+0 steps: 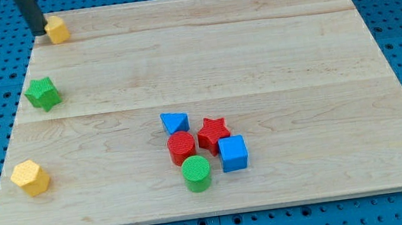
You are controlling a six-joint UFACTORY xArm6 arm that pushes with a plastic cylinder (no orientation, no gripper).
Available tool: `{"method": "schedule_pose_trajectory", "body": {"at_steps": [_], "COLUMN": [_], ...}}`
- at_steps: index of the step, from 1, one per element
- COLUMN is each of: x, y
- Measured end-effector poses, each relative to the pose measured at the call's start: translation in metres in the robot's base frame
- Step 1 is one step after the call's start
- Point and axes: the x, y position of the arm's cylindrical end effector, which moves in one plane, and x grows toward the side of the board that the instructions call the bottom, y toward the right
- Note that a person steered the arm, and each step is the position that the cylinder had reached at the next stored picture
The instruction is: Move the yellow heart to the left side of the blue triangle
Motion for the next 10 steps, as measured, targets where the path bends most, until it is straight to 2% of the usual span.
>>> {"method": "schedule_pose_trajectory", "body": {"at_steps": [2,3,4,6,7,8,9,10], "x": [0.0,-0.013,-0.022,0.028,0.047,0.022,0.017,0.04], "y": [0.068,0.061,0.084,0.165,0.129,0.127,0.099,0.088]}}
